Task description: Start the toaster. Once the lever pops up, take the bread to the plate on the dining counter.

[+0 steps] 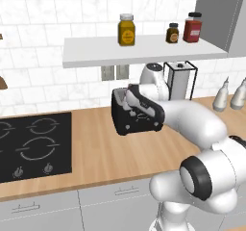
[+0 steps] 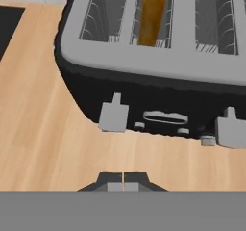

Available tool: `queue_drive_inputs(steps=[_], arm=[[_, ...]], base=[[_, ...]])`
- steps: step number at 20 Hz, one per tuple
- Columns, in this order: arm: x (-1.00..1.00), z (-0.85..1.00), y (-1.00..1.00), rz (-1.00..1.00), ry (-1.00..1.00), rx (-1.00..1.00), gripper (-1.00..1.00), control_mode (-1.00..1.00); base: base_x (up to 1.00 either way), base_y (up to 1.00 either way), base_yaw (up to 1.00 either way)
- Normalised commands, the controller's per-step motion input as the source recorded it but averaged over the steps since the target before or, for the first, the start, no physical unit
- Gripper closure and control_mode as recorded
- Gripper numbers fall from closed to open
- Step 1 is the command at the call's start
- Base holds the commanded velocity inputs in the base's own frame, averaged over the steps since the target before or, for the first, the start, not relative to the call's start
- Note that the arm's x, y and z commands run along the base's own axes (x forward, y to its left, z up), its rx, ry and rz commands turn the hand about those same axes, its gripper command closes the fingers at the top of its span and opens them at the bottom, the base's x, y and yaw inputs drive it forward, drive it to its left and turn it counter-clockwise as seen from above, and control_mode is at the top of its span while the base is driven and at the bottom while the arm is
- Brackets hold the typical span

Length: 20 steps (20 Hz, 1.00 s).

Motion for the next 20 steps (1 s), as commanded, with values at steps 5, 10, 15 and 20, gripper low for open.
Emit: queue_drive_inputs(steps=[5, 10, 15, 20], arm=[[0.13, -0.16, 0.06, 0.00, -0.02, 0.00, 1.00, -1.00], [0.20, -0.03, 0.11, 0.00, 0.00, 0.00, 1.00, -1.00], [0.28, -0.02, 0.15, 0.00, -0.01, 0.00, 1.00, -1.00], [0.27, -0.02, 0.13, 0.00, -0.01, 0.00, 1.00, -1.00]], base=[[0.00, 0.00, 0.00], [0.00, 0.00, 0.00], [0.00, 0.00, 0.00], [0.00, 0.00, 0.00]])
